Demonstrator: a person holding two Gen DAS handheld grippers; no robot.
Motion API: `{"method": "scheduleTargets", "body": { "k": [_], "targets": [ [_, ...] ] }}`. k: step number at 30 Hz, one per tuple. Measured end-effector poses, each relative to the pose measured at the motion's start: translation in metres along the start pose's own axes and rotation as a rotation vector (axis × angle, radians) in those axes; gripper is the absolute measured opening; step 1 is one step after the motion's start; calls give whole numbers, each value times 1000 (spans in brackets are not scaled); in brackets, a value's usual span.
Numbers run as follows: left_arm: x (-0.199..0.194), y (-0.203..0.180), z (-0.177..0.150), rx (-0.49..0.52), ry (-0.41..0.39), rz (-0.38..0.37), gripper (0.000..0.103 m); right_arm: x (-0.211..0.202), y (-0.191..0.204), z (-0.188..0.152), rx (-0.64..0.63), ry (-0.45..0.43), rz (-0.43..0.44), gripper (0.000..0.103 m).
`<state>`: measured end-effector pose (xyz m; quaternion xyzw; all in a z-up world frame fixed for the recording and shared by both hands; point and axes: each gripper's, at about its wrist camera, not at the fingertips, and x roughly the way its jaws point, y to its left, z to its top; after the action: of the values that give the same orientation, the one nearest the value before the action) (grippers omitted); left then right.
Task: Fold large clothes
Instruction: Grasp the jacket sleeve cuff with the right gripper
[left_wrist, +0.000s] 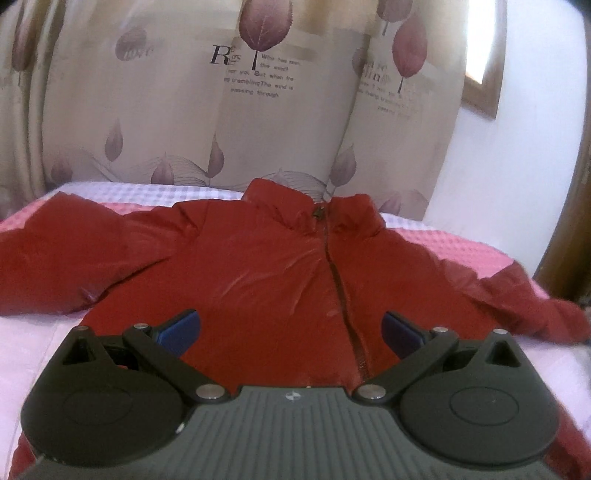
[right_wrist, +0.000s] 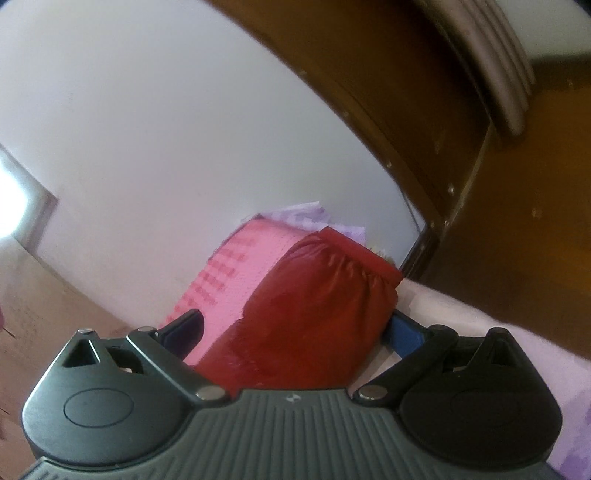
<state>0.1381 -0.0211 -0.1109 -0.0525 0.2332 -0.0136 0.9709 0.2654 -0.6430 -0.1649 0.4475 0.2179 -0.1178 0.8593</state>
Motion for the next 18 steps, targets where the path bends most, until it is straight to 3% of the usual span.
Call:
{"method": "scheduleTargets", "body": {
  "k": [9, 11, 12, 13, 14, 18],
  "targets": [
    [16, 1, -11, 17, 58, 59, 103, 2, 14, -6, -145, -2, -46, 103],
    [19, 1, -11, 20, 79, 69, 103, 2, 14, -5, -135, -2, -54, 99],
    [21, 1, -12, 21, 88, 75, 103, 1, 14, -5, -121, -12, -61, 77],
    [22, 1, -12, 22, 97, 82, 103, 1, 10, -4, -89, -10, -49, 38],
    [24, 1, -12, 22, 105, 87, 103, 6, 3, -4, -38, 20, -46, 26],
    [26, 1, -14, 28, 121, 94, 103, 8, -12, -5, 81, 12, 4, 25]
  ]
}}
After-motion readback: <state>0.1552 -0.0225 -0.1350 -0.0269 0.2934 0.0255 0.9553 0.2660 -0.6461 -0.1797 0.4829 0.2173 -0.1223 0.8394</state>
